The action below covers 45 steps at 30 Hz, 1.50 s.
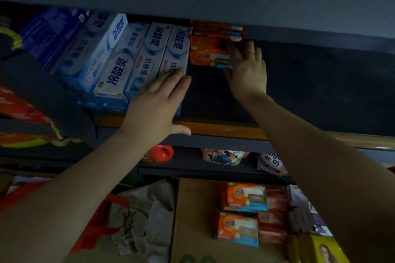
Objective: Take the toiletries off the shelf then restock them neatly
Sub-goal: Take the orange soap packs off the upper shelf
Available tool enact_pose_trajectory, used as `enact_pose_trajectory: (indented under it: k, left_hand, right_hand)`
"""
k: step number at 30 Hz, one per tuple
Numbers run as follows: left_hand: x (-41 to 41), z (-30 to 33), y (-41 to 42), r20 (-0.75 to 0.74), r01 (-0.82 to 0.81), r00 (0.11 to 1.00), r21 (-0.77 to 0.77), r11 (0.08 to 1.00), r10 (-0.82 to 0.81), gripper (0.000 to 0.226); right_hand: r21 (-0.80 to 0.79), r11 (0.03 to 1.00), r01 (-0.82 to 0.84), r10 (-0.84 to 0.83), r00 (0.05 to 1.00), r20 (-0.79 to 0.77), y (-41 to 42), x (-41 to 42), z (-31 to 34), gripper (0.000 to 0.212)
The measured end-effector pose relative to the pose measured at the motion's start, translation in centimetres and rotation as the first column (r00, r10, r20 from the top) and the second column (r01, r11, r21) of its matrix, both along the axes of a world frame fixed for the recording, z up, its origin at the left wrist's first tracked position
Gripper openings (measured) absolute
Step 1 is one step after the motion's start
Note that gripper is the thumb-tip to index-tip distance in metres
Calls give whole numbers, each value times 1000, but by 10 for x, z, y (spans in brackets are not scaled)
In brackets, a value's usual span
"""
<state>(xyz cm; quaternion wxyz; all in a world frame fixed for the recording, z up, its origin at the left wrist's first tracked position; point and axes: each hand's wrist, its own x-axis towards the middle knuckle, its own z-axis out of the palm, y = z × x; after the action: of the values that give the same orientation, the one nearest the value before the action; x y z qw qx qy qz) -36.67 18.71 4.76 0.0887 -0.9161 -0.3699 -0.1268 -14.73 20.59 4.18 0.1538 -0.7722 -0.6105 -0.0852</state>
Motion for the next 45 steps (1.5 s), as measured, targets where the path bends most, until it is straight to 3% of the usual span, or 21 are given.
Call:
enact_pose_trajectory:
  k: [2,5,10,14,17,21,26,32,35,37,41,42,43,45]
  left_hand:
    - [0,-1,0,-5,1,1000,0,1000,-1,114]
    - [0,-2,0,-2,2,1000,-10,1000,-2,114]
    - [1,-1,-2,-24,-32,999,-26,999,31,116]
    - [6,5,-12,-43,-101,994,-81,992,98,125]
    - [9,15,-30,114,-97,985,-251,963,129,127]
    - [12,40,-80,369,121,928,-425,897,50,104]
    - [-2,61,-142,501,325,862,-422,846,-81,54]
    - [-14,75,-192,563,401,824,-505,765,-60,47]
    - [-13,73,-202,583,449,812,-655,607,28,40]
    - [-8,74,-204,572,461,819,-702,543,45,45]
    - [8,84,-207,601,504,787,-755,420,136,40]
    - [12,85,-209,596,506,777,-784,360,205,38]
    - [15,85,-211,578,504,766,-811,296,281,39]
    - [19,79,-215,532,508,737,-843,178,416,41]
  right_hand:
    - [27,999,37,-38,998,41,3,-6,1,56]
    - [28,997,75,-75,997,-28,7,-11,0,51]
    - [-90,996,-22,16,998,-67,-10,-14,5,52]
    - [42,998,-38,43,988,-150,-58,-20,27,42]
    - [211,974,-84,112,986,-127,-109,-23,42,34]
    - [188,966,-178,210,963,-168,-169,-21,56,36]
    - [104,966,-236,258,892,-371,-245,-22,76,38]
    - [-13,999,-51,23,651,-759,-318,-36,85,46]
    - [-45,999,-9,-30,615,-788,-341,-40,85,43]
    - [-50,998,37,-62,533,-844,-349,-42,88,42]
    - [65,977,203,54,62,-997,-359,-45,96,34]
    - [69,971,230,71,0,-997,-361,-45,100,33]
    - [63,969,238,70,-18,-997,-362,-45,106,33]
    - [63,976,208,55,46,-997,-365,-43,118,29]
